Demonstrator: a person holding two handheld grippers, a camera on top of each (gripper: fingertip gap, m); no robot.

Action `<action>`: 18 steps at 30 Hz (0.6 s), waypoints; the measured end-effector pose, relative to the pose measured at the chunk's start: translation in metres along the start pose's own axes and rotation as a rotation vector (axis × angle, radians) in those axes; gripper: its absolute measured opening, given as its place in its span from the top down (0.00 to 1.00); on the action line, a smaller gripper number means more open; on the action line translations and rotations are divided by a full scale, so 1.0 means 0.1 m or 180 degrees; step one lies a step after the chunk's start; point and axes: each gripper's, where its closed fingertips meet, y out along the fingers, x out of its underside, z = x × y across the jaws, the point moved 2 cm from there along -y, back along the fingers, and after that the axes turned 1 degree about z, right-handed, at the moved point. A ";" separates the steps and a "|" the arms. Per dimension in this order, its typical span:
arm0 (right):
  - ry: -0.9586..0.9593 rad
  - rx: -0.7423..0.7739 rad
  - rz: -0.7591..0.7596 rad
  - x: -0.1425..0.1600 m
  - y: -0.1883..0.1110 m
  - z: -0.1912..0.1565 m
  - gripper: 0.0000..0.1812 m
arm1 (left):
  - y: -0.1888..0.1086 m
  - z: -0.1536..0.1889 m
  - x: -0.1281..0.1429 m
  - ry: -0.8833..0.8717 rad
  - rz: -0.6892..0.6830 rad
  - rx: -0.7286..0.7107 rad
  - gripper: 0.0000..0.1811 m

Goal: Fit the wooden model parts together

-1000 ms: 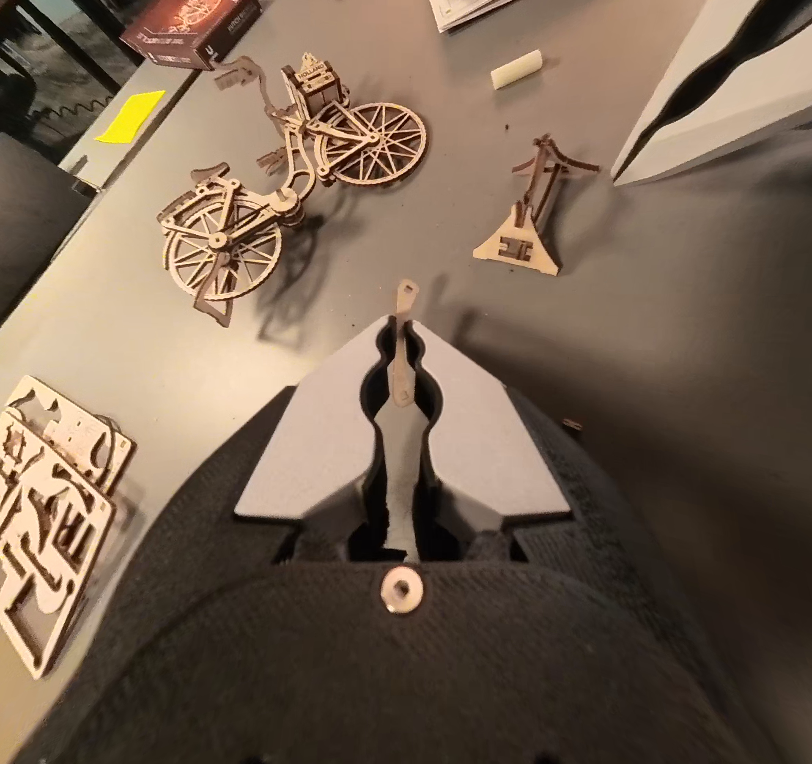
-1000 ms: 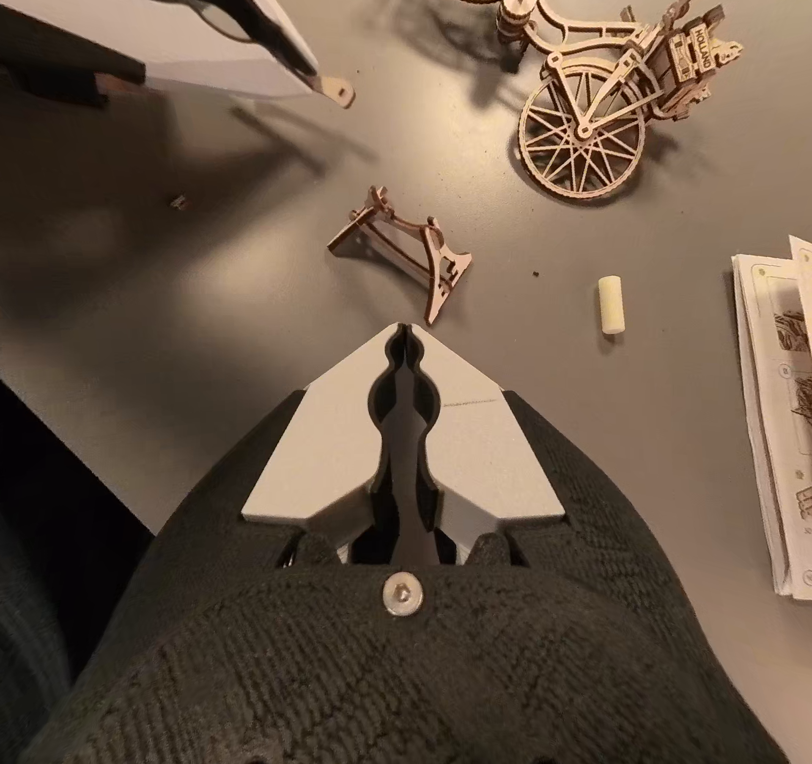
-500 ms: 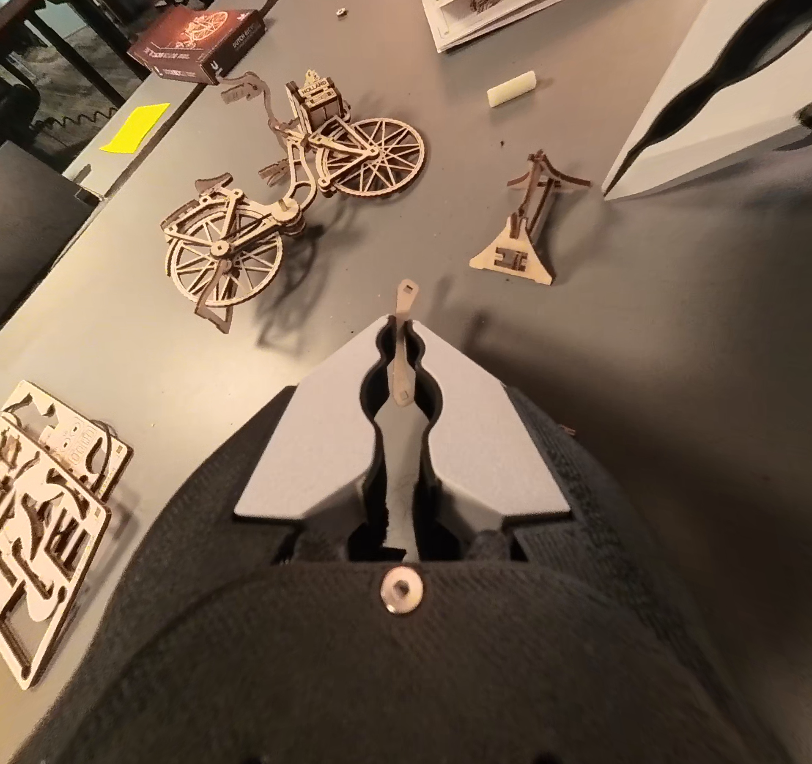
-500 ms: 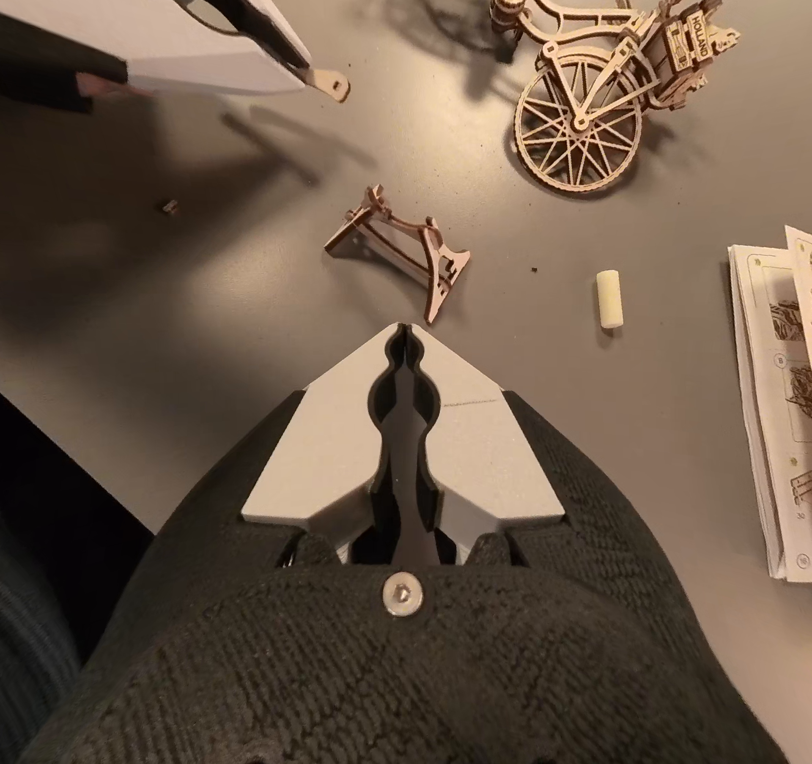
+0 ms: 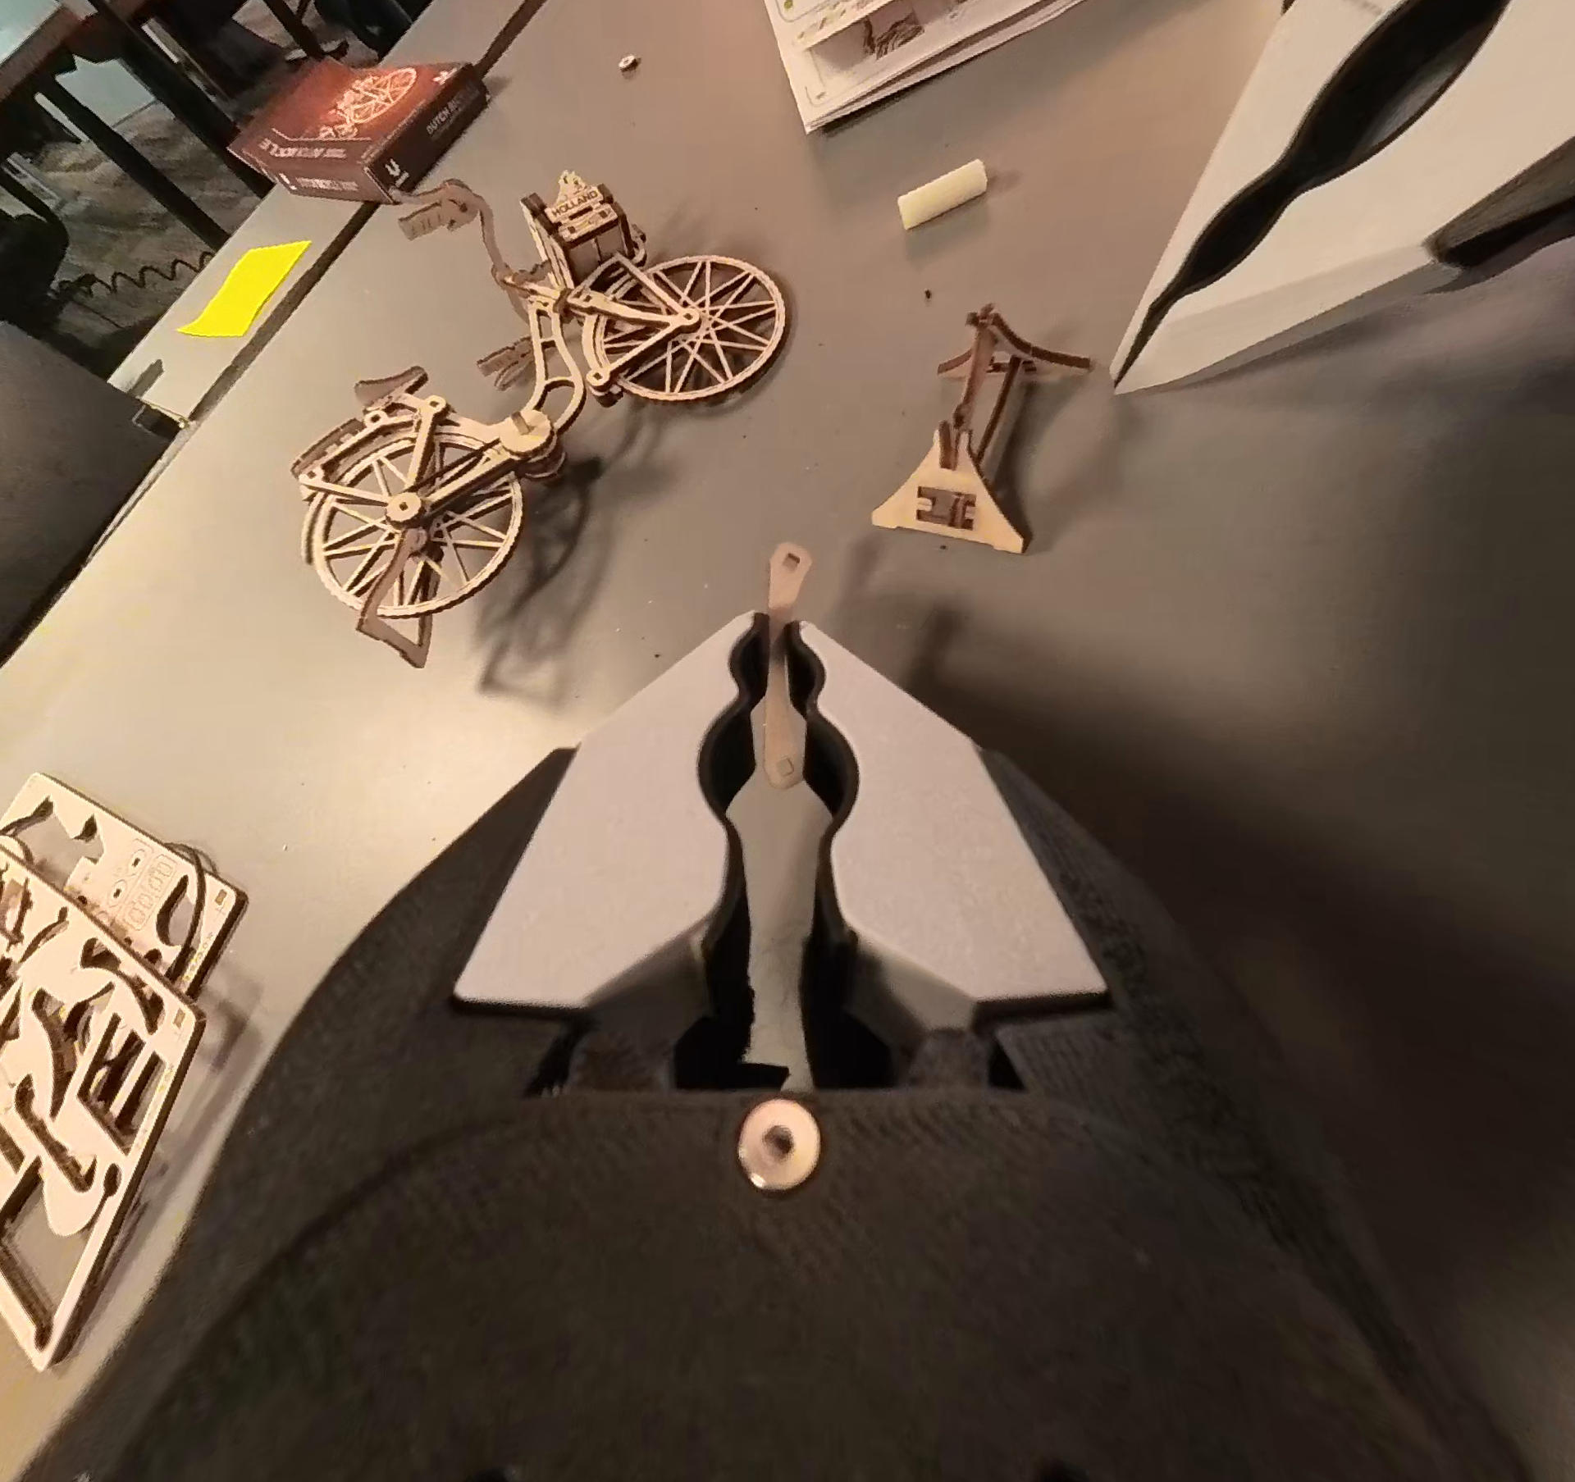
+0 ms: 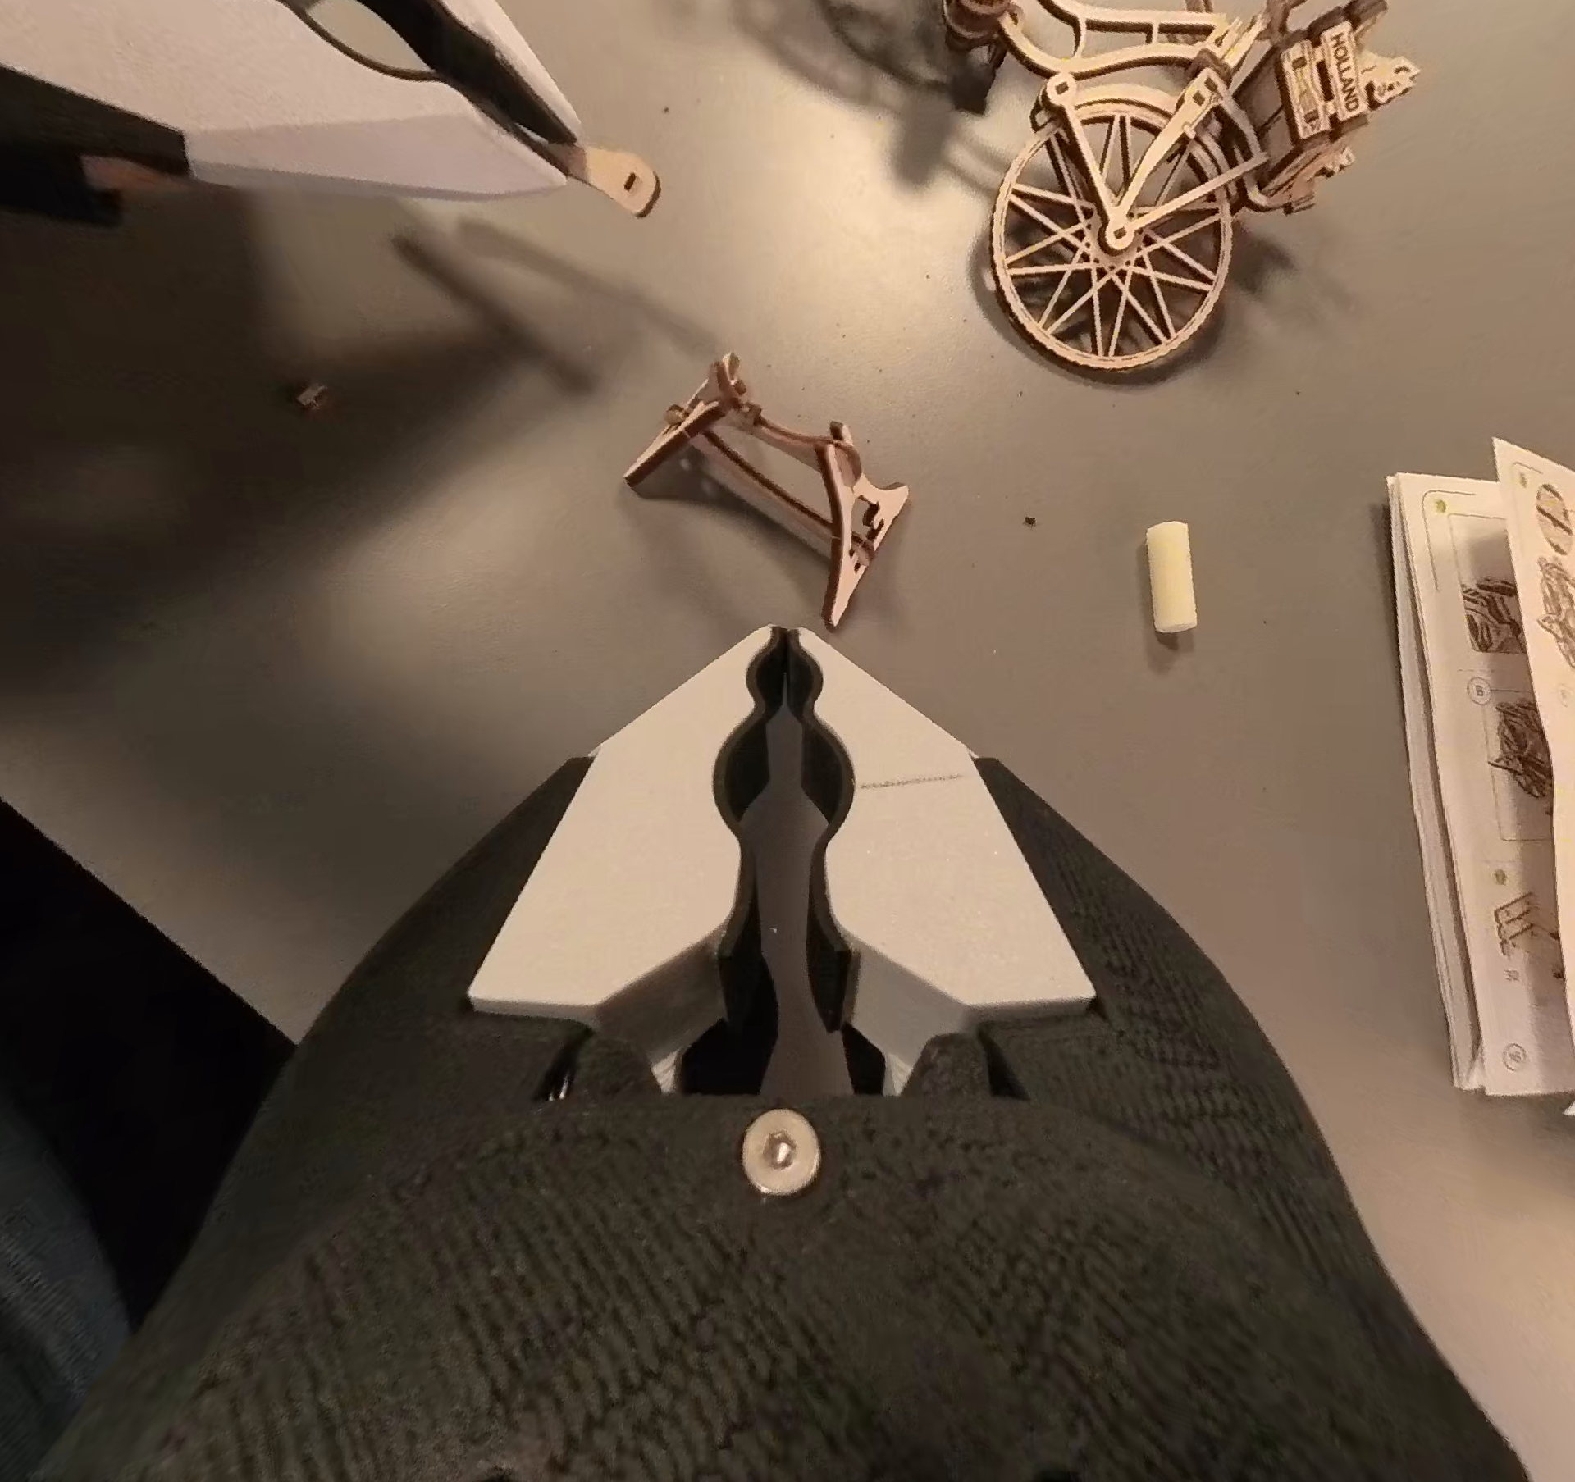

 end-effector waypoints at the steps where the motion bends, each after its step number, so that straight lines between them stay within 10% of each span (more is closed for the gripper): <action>1: -0.0006 0.0022 -0.0007 0.00 0.00 0.00 1.00 | 0.00 0.01 0.00 -0.0013 0.0010 0.0018 0.98; 18: 0.0087 -0.0077 0.0083 0.00 0.01 -0.01 1.00 | -0.06 0.04 -0.03 0.0064 0.0128 0.0040 0.98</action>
